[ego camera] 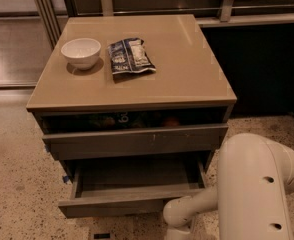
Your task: Close middle drawer
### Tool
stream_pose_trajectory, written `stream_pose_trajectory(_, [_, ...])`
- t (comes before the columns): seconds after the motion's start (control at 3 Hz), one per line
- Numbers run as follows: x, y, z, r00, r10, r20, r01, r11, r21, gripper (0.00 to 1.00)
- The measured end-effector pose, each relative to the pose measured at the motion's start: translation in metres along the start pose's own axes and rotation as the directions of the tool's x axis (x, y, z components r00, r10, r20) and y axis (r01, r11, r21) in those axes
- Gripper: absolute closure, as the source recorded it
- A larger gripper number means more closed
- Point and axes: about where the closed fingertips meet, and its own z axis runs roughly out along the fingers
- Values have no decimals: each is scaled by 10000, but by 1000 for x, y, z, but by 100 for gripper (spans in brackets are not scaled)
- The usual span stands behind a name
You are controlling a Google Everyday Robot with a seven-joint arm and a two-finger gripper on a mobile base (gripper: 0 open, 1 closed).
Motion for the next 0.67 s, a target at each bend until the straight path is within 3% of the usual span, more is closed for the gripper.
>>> stream_pose_trajectory(0.67, [3, 0, 3, 10000, 33, -23, -33, 10000, -27, 0])
